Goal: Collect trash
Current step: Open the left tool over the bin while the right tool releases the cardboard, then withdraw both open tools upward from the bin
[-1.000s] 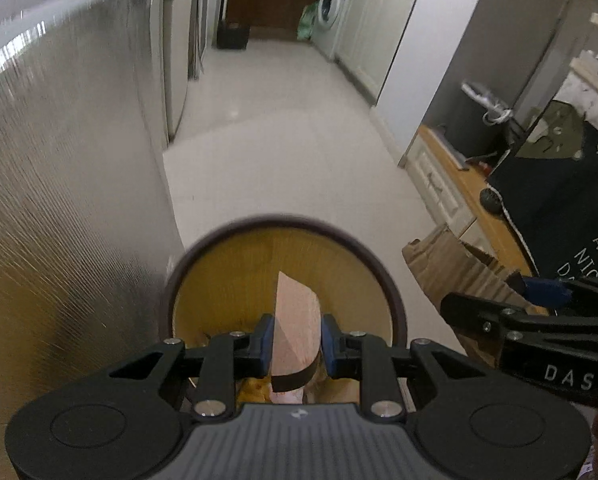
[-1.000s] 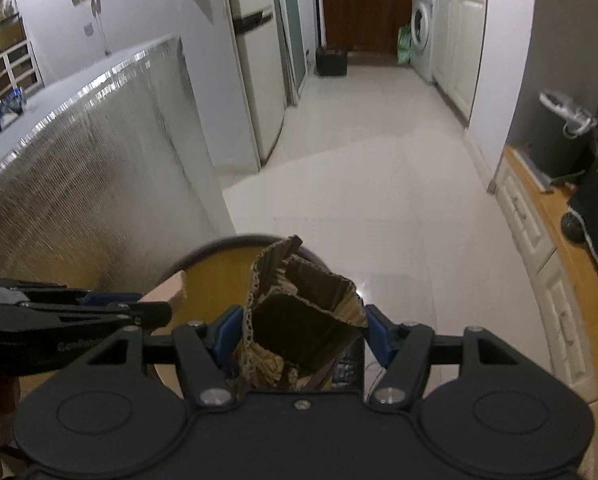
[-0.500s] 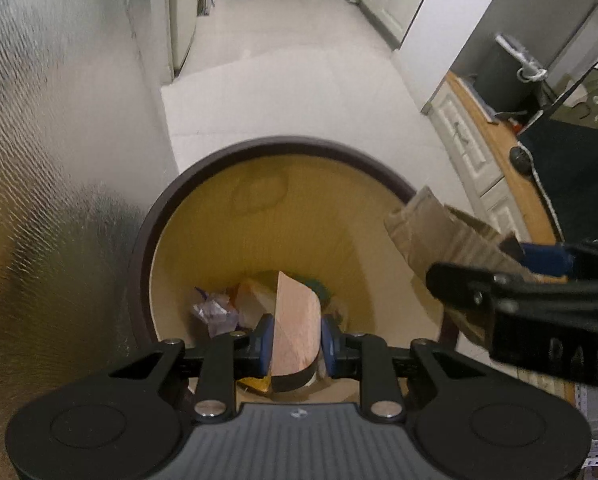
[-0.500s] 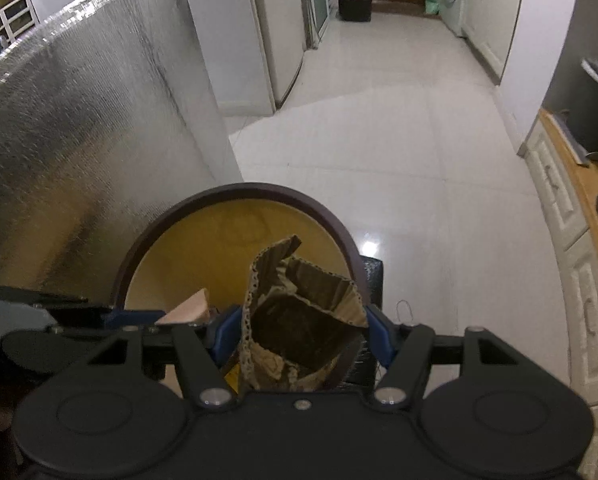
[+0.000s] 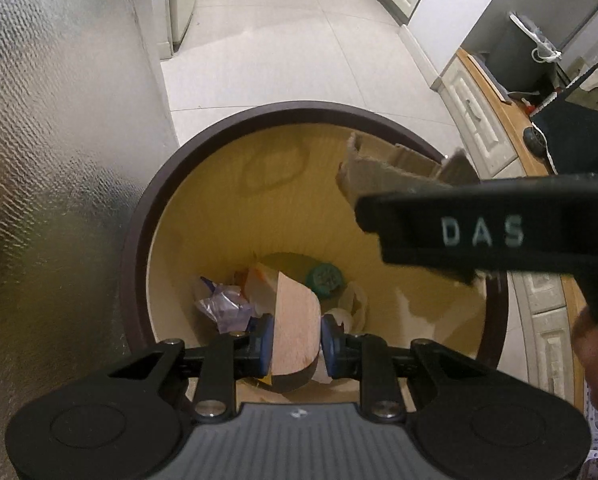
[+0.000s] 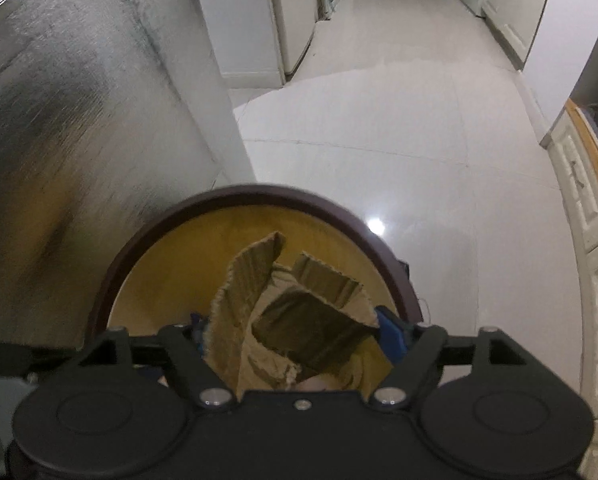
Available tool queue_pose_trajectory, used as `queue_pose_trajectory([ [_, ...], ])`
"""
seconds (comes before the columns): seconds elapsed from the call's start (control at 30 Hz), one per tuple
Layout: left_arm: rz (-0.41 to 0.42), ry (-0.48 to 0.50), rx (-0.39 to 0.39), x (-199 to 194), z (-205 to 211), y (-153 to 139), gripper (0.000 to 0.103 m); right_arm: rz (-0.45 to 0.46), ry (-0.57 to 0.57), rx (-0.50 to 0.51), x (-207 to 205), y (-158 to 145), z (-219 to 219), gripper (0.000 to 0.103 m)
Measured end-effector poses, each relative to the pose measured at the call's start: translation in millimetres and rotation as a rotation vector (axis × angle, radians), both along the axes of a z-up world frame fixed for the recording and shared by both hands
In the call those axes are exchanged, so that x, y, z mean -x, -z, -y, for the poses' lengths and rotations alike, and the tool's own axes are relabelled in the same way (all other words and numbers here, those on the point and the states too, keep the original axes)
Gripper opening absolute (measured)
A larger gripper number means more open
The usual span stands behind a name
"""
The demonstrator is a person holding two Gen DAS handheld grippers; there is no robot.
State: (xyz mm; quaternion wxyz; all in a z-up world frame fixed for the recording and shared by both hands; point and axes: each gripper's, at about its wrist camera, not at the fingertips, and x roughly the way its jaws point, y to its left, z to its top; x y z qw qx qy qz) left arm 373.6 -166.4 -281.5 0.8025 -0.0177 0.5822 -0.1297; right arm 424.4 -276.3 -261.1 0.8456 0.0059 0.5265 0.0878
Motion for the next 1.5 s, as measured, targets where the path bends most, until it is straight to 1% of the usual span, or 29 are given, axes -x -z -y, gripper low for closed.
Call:
queue_pose_trajectory([
  [0.03,0.002,-0.003,0.003,1.2,-1.8,0.0,0.027,0.005,0.006,-0.004,-0.7,-0.2,0.9,0.089],
  [0.1,0.003,-0.004,0.010,-0.4,-2.6,0.7,0.028,0.009,0.008,-0.016,-2.1,-0.7,2.5,0.089],
  [0.2,0.000,0.001,0.012,-0.4,-0.9,1.5,0.039,0.006,0.013,-0.012,-3.0,0.0,3.8,0.089],
  [0.3,-0.005,0.006,0.011,1.2,0.7,1.0,0.041,-0.005,0.020,-0.014,-3.2,1.6,7.0,0.089],
  [0.4,-0.008,0.013,0.006,3.0,2.9,-1.2,0.049,-0.016,0.023,-0.015,1.7,0.7,11.8,0.089],
  [0.57,-0.008,0.023,0.004,11.1,7.9,-8.2,0.055,-0.026,0.018,-0.019,13.8,-3.0,17.7,0.089],
  [0.63,-0.004,0.015,0.005,14.5,7.3,-12.6,0.062,-0.024,0.018,-0.021,18.4,-5.6,18.5,0.089],
  [0.73,0.006,0.005,0.007,19.2,5.1,-20.4,0.069,-0.018,0.025,-0.027,24.9,-10.7,20.2,0.089],
  [0.83,0.016,0.001,0.004,24.7,3.9,-27.5,0.075,-0.012,0.033,-0.029,33.5,-15.6,21.4,0.090],
  [1.0,0.034,-0.010,-0.007,36.0,1.2,-39.4,0.077,0.009,0.035,-0.038,47.1,-26.2,22.8,0.092],
  [1.17,0.050,-0.003,-0.005,49.3,-2.3,-50.5,0.085,0.026,0.032,-0.033,60.0,-37.4,21.7,0.097],
  [1.23,0.057,-0.002,-0.006,54.9,-4.4,-54.6,0.087,0.031,0.036,-0.029,65.6,-40.9,22.1,0.097],
  [1.37,0.068,-0.001,-0.006,64.2,-8.9,-61.3,0.090,0.038,0.041,-0.023,78.3,-48.6,22.5,0.100],
  [1.5,0.083,0.004,-0.004,73.7,-10.5,-69.0,0.097,0.046,0.037,-0.016,90.3,-54.6,21.8,0.103],
])
